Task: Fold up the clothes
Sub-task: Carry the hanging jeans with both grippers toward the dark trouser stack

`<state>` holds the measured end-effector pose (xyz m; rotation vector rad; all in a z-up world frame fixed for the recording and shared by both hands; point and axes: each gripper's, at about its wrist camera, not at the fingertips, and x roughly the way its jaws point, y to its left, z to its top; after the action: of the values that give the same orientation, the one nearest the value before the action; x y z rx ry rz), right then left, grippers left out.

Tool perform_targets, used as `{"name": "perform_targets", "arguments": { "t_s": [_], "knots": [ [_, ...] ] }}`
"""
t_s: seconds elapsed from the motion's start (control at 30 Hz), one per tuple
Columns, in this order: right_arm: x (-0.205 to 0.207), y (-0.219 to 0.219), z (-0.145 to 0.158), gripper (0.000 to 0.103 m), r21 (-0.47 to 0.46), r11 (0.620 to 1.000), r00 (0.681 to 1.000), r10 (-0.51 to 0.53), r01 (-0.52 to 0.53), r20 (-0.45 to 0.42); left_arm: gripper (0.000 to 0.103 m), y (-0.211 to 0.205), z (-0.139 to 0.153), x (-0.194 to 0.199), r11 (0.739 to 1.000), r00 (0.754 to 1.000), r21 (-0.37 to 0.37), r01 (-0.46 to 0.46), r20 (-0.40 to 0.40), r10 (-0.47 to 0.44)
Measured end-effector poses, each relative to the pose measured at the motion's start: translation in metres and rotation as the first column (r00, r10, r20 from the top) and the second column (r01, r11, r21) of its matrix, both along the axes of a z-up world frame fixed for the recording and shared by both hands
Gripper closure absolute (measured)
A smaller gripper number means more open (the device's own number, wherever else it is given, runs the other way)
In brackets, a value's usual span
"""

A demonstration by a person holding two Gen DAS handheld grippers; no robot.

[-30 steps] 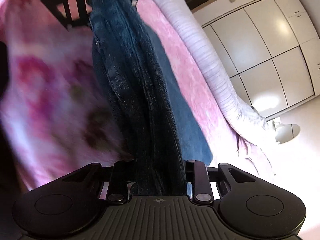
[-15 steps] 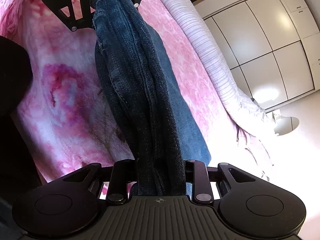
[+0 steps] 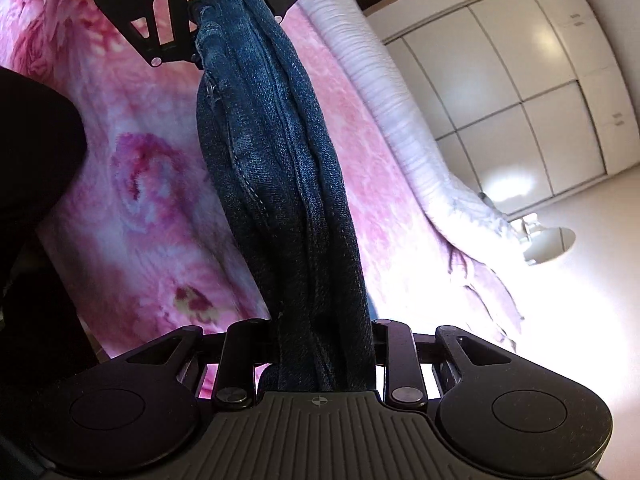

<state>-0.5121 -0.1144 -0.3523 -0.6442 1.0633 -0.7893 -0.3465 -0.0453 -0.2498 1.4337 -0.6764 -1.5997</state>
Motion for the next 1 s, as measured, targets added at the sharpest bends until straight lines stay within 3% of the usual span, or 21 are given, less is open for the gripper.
{"name": "perform_targets", "arguments": {
  "t_s": [0.13,0.3,0.6,0.7,0.83,1.0],
  "knots": [
    [-0.028,0.001,0.021,0.077,-0.024,0.999,0.999,-0.032,0.033,0.039,0.070,-0.009,0.030,-0.035,0.999,0.999,-0.025,0.047,0.003,-0.047],
    [-0.061,-0.030,0.039,0.077,-0.059,0.995,0.994,-0.075,0.080,0.076,0.070,-0.039,0.073,-0.117,0.990,0.991,-0.057,0.131,-0.009,-0.131],
    [-0.117,-0.109,0.063,0.077,-0.105,0.980,0.978,-0.157,0.172,0.134,0.071,-0.145,0.088,-0.143,0.957,0.961,-0.097,0.272,-0.026,-0.276],
    [-0.123,-0.134,0.068,0.077,-0.061,0.979,0.974,-0.188,0.196,0.125,0.071,-0.163,0.100,-0.148,0.957,0.957,-0.028,0.288,-0.036,-0.289],
    [-0.129,-0.153,0.091,0.077,0.071,0.975,0.973,-0.217,0.212,0.077,0.071,-0.179,0.125,-0.153,0.952,0.956,0.092,0.293,-0.054,-0.289],
    [-0.141,-0.143,0.153,0.077,0.239,0.947,0.973,-0.230,0.216,0.033,0.072,-0.157,0.196,-0.164,0.933,0.963,0.238,0.270,-0.081,-0.257]
  ]
}}
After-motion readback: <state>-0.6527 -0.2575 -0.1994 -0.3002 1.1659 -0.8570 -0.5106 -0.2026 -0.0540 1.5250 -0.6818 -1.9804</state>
